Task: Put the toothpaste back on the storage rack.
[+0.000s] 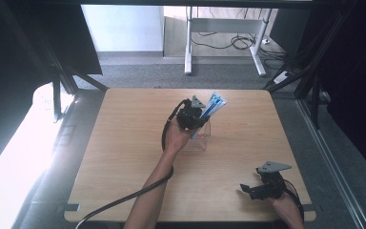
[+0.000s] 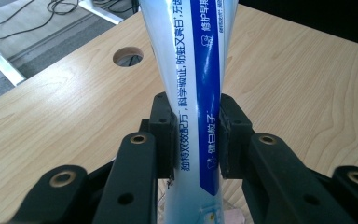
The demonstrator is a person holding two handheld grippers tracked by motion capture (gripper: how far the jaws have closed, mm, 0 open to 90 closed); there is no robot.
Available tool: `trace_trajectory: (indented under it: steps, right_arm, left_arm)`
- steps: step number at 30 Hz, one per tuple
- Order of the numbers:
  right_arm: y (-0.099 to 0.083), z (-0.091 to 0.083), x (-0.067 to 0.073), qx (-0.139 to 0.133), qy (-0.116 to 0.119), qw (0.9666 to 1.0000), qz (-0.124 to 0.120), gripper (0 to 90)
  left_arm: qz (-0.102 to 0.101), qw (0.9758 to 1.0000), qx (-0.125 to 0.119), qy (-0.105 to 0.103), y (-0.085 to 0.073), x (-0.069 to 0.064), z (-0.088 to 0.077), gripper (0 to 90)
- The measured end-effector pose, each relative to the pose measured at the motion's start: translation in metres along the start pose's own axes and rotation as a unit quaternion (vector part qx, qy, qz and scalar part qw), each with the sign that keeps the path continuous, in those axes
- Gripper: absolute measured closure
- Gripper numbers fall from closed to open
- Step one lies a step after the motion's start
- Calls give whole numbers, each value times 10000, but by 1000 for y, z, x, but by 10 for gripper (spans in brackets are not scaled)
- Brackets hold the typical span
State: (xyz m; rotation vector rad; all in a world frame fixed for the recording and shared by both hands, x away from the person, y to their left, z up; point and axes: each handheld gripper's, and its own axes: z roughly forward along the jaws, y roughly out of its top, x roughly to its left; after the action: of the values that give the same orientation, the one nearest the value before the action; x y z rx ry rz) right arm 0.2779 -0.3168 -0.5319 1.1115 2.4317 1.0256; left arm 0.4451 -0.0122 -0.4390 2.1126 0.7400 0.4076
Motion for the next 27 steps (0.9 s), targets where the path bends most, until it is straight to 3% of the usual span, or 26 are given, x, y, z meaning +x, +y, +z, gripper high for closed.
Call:
trace_trajectory:
  steps: [10,12,27]
  right_arm:
    - [0,1,1,41,-7,10000,-11,36]
    - [0,1,1,50,-11,10000,-31,36]
    - [0,2,1,105,-14,9999,-58,36]
  left_arm:
    - [33,9999,112,-12,-4,0,-1,706]
    - [70,9998,178,64,-6,-1,-1,705]
    - [183,9996,222,60,-14,-6,-5,699]
